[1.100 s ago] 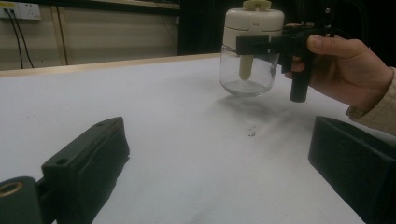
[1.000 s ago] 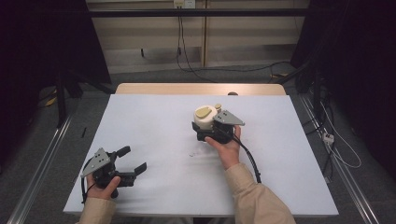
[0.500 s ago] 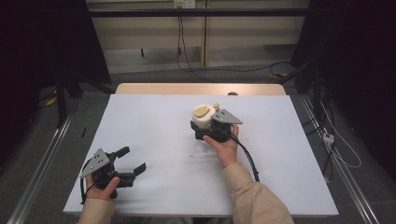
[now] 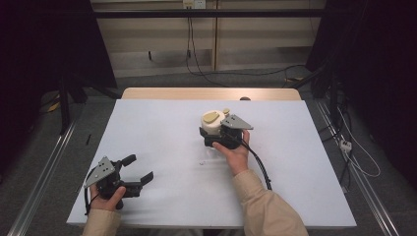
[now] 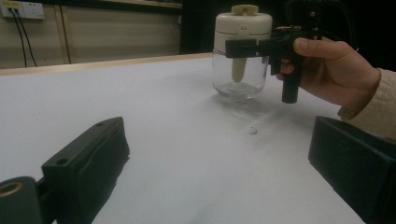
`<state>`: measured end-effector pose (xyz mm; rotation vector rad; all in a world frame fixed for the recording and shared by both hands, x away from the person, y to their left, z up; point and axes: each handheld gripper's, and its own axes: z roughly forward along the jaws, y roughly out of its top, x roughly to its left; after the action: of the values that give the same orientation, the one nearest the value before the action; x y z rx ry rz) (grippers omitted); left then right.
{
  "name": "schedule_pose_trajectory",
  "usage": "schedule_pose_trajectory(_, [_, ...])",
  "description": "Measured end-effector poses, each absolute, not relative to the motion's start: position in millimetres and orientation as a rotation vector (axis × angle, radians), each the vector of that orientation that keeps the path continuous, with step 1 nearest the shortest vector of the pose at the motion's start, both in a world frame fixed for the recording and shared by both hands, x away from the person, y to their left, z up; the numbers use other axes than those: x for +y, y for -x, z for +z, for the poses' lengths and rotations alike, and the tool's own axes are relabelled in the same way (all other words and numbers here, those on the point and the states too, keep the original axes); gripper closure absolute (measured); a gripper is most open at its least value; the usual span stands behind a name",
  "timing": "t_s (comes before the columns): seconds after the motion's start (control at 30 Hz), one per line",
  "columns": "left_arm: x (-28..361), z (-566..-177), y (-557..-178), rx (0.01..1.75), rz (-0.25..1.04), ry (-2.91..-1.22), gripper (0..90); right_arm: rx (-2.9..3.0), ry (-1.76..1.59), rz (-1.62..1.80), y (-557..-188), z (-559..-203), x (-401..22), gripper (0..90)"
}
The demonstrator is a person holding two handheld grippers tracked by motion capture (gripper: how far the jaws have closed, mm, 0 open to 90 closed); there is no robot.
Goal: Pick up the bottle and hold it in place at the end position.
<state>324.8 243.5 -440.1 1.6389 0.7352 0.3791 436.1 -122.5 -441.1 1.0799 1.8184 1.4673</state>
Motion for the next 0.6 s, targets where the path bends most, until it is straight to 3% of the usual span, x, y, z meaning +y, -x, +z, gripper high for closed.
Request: schedule_pose_trajectory(0.6, [243.1, -440.3, -325.2, 0.733, 0.376, -1.641, 4.2, 1.831, -1.072, 1.467, -441.4, -444.6, -119.8, 7.2])
